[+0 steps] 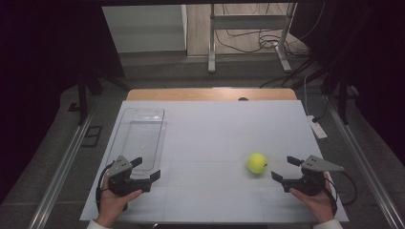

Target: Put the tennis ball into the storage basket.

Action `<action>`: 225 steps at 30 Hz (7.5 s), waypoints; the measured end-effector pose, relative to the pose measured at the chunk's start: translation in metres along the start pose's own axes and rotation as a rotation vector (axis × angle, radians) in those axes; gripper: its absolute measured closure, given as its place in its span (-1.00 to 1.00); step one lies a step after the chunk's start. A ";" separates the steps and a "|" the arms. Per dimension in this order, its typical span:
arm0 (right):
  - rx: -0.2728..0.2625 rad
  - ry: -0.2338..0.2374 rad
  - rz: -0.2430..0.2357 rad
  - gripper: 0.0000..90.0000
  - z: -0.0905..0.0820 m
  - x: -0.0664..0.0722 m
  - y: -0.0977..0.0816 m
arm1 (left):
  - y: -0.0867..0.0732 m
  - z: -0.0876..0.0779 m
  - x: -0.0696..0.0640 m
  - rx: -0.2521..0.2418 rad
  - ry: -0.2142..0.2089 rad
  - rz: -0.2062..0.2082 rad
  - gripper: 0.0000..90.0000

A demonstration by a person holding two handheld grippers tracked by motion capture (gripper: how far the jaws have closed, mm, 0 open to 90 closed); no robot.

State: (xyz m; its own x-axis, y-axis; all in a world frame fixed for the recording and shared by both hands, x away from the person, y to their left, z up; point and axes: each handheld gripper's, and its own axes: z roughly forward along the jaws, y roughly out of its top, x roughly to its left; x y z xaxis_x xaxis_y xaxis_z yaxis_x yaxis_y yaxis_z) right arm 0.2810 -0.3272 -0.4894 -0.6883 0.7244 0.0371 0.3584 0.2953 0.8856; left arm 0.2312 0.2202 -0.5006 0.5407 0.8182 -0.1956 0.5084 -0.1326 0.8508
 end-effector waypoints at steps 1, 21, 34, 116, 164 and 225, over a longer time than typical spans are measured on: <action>0.001 0.000 0.001 -0.74 0.000 0.000 0.000 | 0.001 0.001 0.000 0.002 -0.002 0.000 -0.76; 0.013 0.017 -0.007 -0.73 0.007 0.002 0.001 | 0.009 0.005 0.000 0.008 -0.002 0.006 -0.76; 0.010 0.013 0.001 -0.73 0.005 0.000 0.000 | 0.025 0.016 -0.011 0.039 -0.030 0.032 -0.76; 0.044 0.011 -0.010 -0.73 0.008 -0.001 -0.006 | 0.100 0.107 -0.068 0.193 -0.220 0.149 -0.76; 0.047 0.007 -0.009 -0.74 0.008 -0.003 -0.008 | 0.131 0.145 -0.093 0.208 -0.277 0.178 -0.76; 0.052 0.008 -0.006 -0.74 0.008 -0.004 -0.009 | 0.151 0.199 -0.134 0.242 -0.335 0.234 -0.76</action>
State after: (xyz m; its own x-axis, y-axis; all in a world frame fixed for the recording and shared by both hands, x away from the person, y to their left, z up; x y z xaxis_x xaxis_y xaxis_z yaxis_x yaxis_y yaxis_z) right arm 0.2857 -0.3282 -0.5017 -0.6953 0.7178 0.0358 0.3865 0.3314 0.8607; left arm 0.3684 -0.0210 -0.4427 0.8256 0.5305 -0.1923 0.4670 -0.4510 0.7606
